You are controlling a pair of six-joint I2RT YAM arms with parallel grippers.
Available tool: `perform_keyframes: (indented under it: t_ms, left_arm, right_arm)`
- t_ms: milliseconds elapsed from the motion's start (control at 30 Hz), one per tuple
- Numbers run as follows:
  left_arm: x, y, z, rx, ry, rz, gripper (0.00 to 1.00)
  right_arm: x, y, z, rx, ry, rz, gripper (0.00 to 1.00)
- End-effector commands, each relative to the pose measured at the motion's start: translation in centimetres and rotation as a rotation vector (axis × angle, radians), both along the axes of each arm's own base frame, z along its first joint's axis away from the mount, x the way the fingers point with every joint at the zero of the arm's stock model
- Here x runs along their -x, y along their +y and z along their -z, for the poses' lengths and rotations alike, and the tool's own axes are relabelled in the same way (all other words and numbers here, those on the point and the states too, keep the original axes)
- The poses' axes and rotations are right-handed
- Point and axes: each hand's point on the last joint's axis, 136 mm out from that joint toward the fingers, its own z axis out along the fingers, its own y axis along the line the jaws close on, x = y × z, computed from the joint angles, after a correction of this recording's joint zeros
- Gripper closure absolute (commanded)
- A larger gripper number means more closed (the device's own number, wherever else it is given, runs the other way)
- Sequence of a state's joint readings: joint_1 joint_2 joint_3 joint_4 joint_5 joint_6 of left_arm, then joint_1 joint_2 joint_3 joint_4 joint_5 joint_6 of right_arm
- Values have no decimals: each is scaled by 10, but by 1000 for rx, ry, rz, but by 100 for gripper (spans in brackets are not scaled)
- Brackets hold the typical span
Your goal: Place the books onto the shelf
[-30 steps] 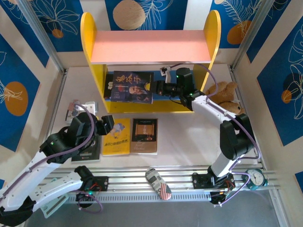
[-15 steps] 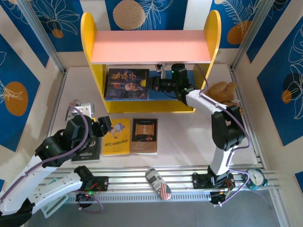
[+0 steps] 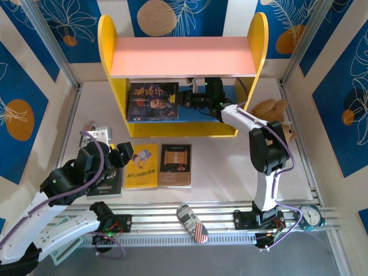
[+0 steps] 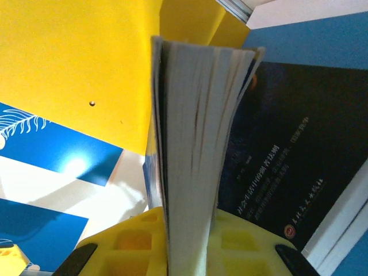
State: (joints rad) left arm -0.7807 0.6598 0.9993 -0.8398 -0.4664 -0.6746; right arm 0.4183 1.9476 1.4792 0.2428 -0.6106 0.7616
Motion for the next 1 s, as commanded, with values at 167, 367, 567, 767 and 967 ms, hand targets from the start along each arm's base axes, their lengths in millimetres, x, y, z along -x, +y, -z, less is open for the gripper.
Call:
perform_keyframes:
  t_ms: [167,367,567,767,967]
  left_arm:
    - [-1,7,6,-20,8,-30,33]
    - [0,9,6,-21,4,-36,33]
    - [0,10,6,-25,4,-37,32]
    - [0,11,6,-23,2,-39,32]
    - [0,11,6,-25,1,-38,31]
  right_arm:
    - [-5,8,-24,-47,-57,-54,98]
    - [-7,15,-21,-38,-45,-69,97]
    - [-9,16,-14,-22,-27,-62,89]
    - [-10,15,-13,-14,-16,-59,75]
    - [-8,15,-14,-7,-10,-55,64]
